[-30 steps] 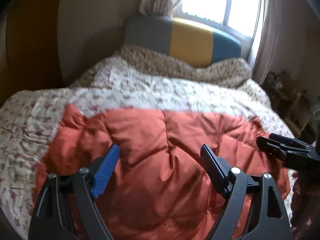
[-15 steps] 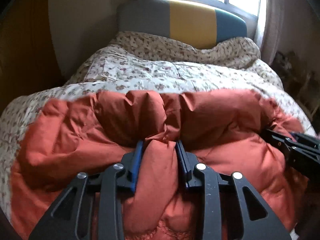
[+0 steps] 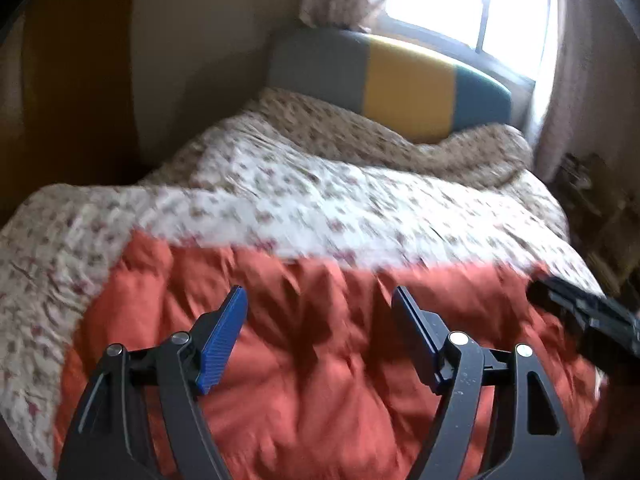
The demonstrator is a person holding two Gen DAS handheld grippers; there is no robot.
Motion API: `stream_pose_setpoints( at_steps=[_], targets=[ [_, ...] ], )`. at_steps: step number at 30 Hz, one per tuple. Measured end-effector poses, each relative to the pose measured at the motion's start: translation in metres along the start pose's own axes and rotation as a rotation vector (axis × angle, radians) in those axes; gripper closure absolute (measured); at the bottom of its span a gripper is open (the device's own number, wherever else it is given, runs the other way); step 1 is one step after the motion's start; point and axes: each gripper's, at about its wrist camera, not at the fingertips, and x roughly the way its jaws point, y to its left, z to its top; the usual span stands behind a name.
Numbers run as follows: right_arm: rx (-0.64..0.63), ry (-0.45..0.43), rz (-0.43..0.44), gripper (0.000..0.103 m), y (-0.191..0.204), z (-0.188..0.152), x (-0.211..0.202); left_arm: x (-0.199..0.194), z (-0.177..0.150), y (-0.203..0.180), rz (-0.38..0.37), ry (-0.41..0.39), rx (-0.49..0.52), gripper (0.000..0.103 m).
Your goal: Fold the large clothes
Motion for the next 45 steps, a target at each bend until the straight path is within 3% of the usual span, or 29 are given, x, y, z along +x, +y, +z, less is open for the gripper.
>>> stream_pose_setpoints(
  at_steps=[3, 6, 9, 14, 33, 36, 39, 42, 45],
  targets=[
    [0.012, 0.047, -0.033, 0.057, 0.0, 0.0, 0.034, 0.031, 0.009, 0.006, 0.057, 0.054, -0.037, 0.029],
    [-0.007, 0.09, -0.055, 0.057, -0.003, -0.014, 0.059, 0.063, -0.005, 0.0, 0.1, 0.136, 0.021, 0.029],
    [-0.026, 0.074, -0.06, 0.057, -0.004, -0.027, 0.069, 0.065, -0.023, -0.009, 0.134, 0.076, 0.101, 0.027],
    [-0.032, 0.065, -0.063, 0.057, -0.005, -0.037, 0.078, 0.069, -0.036, -0.009, 0.152, 0.045, 0.087, 0.027],
    [-0.041, 0.03, -0.079, 0.056, -0.003, -0.044, 0.088, 0.089, -0.045, -0.015, 0.195, 0.026, 0.118, 0.027],
    [-0.045, 0.044, -0.049, 0.053, -0.004, -0.037, 0.076, 0.082, -0.041, -0.016, 0.194, 0.042, 0.131, 0.025],
    [-0.093, -0.048, -0.02, 0.048, -0.008, -0.028, 0.033, 0.06, -0.03, -0.013, 0.161, 0.055, 0.161, 0.023],
    [-0.105, -0.094, -0.045, 0.048, -0.024, -0.019, 0.008, 0.022, -0.015, 0.005, 0.17, -0.031, 0.147, 0.013],
    [-0.061, -0.087, -0.103, 0.048, -0.057, -0.01, 0.005, 0.006, -0.002, 0.035, 0.265, -0.106, 0.127, 0.009]
  ],
)
